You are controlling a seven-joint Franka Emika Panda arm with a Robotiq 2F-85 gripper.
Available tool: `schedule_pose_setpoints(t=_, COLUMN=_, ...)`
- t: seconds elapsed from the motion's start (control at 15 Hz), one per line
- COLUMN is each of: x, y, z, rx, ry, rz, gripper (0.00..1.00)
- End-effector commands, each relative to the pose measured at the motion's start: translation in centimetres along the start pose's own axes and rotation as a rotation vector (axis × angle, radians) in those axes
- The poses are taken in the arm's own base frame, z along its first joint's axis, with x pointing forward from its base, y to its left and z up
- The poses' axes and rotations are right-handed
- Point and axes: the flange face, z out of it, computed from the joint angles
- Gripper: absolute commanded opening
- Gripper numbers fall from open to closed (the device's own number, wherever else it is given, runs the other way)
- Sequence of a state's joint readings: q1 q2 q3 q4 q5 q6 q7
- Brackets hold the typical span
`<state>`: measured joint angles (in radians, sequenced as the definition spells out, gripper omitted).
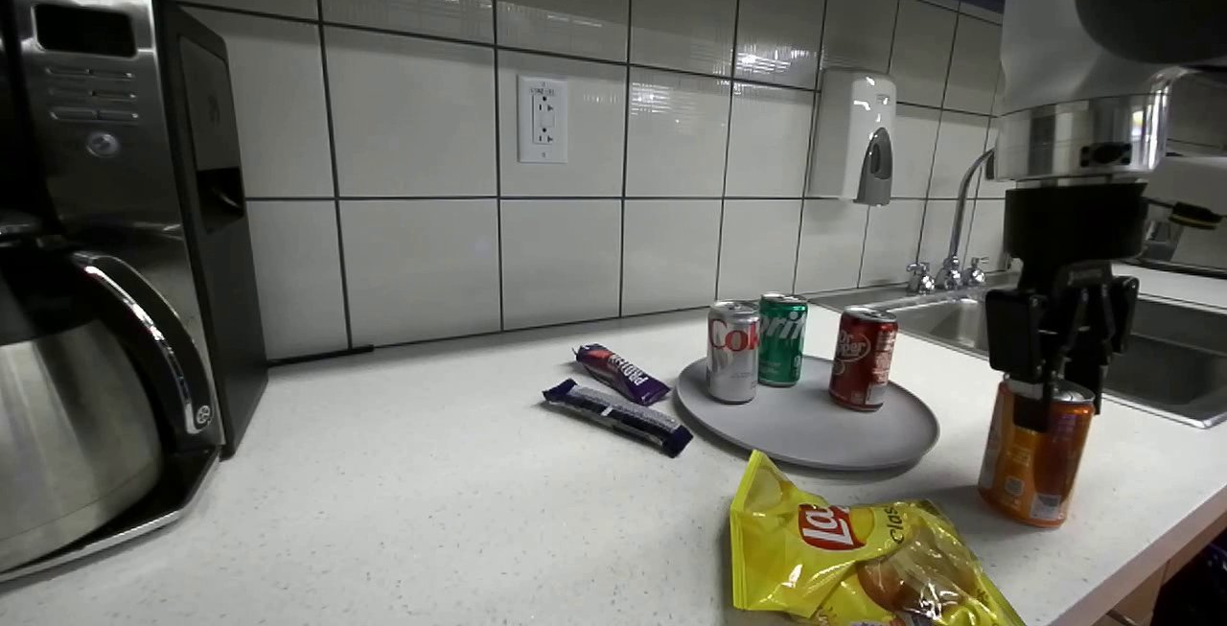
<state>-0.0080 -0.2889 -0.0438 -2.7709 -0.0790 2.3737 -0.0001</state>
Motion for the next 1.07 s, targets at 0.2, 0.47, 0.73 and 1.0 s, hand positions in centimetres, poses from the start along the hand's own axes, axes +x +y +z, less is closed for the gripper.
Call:
schedule_pose_setpoints(t=0.2, x=0.0, y=-1.0, z=-2.2, rx=-0.012, ry=0.057, rz=-0.045, gripper=0.38)
schedule_pose_setpoints(t=0.47, x=0.5, y=-1.4, z=-4.0, rx=-0.018, ry=0.105, rz=-0.058, gripper=0.38)
schedule_pose_setpoints(t=0.73, x=1.7, y=-1.2, z=-5.6, rx=-0.018, ry=0.156, rz=-0.056, gripper=0.38)
schedule_pose_setpoints(t=1.0, x=3.5, y=-1.1, z=-6.8, rx=-0.010, ry=0.205, rz=-0.066, gripper=0.38)
